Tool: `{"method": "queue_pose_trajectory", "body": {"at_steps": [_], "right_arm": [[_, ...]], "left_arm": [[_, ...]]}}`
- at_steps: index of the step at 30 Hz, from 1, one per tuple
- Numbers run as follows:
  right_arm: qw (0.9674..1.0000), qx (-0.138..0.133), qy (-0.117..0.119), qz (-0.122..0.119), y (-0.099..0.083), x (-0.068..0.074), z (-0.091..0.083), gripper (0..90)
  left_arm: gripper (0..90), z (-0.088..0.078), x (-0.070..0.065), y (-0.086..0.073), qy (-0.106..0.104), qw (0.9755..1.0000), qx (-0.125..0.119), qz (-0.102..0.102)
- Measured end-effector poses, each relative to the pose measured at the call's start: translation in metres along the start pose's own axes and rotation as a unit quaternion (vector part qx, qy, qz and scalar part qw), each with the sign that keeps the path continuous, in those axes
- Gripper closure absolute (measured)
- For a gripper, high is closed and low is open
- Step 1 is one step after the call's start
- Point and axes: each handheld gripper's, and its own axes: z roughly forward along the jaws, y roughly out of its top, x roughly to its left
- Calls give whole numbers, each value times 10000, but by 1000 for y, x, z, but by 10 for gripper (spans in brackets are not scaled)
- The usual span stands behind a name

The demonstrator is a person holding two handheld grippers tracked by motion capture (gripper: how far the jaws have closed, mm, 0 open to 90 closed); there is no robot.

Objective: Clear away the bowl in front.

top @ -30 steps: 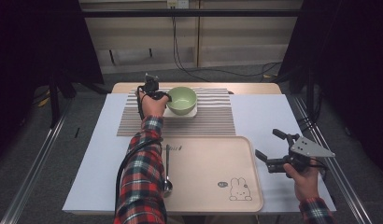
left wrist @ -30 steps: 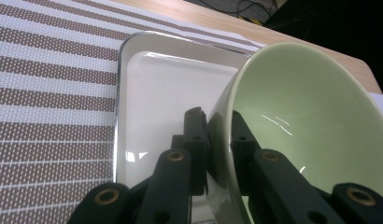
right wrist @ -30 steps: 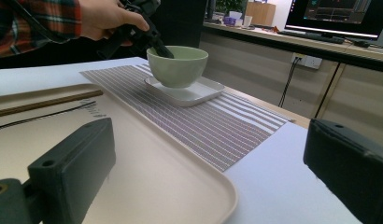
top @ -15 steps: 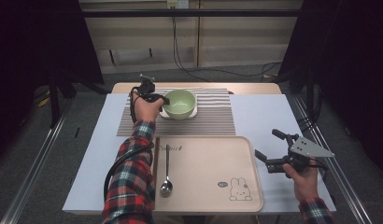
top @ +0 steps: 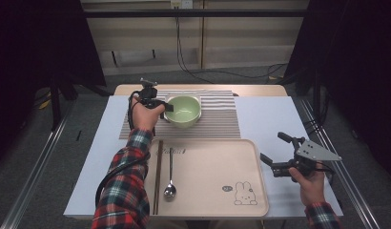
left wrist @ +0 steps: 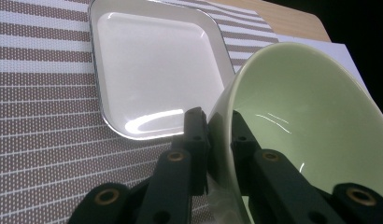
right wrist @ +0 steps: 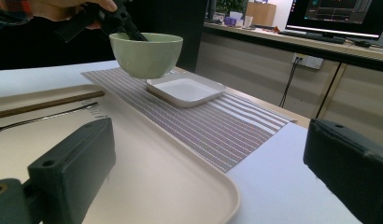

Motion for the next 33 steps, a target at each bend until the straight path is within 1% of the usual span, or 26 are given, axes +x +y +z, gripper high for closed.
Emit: {"method": "queue_pose_trajectory", "body": {"at_steps": [1,3,4,5,8,12,13,15,16,17,18,19,20,21,23,25,26,27,28,29,30,31,32,33], "right_arm": [[10000,2,-1,3,0,0,0,17],[10000,15,-9,52,0,1,0,17],[10000,17,2,17,0,0,0,16],[10000,12,-5,22,0,0,0,17],[10000,40,18,40,0,1,0,16],[10000,35,14,46,0,1,0,17],[10000,34,18,46,0,1,0,17],[10000,32,21,55,0,1,0,16],[10000,31,51,36,0,1,0,17],[10000,37,43,11,0,1,0,17],[10000,35,46,35,0,1,0,17],[10000,28,43,8,0,0,0,17],[10000,25,42,7,0,0,0,17],[10000,21,16,43,0,1,0,16],[10000,22,26,26,0,1,0,17],[10000,31,22,47,0,1,0,16],[10000,36,21,47,0,1,0,17],[10000,17,11,61,0,1,0,17],[10000,23,21,43,0,1,0,17],[10000,8,13,15,0,0,0,17],[10000,5,12,44,0,1,0,17],[10000,32,52,25,0,1,0,17],[10000,32,49,31,0,1,0,17],[10000,36,37,23,0,1,0,17]], "left_arm": [[818,-1,0,-1,7,10000,45,62],[818,-2,-1,-4,-11,9999,85,98],[818,-3,-2,-5,-74,9998,129,94],[818,-4,-3,-6,-69,9998,140,107],[819,-5,-4,-10,-148,9995,206,172],[819,-7,-7,-13,-167,9994,216,223],[819,-8,-7,-14,-158,9994,180,231],[819,-9,-7,-16,-174,9991,258,278],[819,-9,-7,-17,-213,9992,259,240],[819,-10,-6,-18,-243,9988,303,286],[819,-10,-8,-19,-244,9990,289,251],[819,-10,-9,-20,-218,9991,256,272],[818,-11,-9,-21,-207,9986,323,363],[819,-11,-11,-22,-224,9989,286,302],[818,-11,-12,-23,-276,9985,331,326],[819,-12,-14,-25,-300,9978,397,427],[818,-12,-15,-26,-281,9978,405,447],[818,-12,-16,-26,-294,9979,395,415],[819,-12,-16,-27,-288,9974,442,499],[818,-12,-17,-28,-300,9977,394,461],[818,-13,-17,-29,-287,9971,444,542],[818,-12,-18,-30,-313,9975,416,472],[818,-13,-18,-31,-321,9969,474,537],[818,-13,-19,-33,-330,9968,471,553]]}}
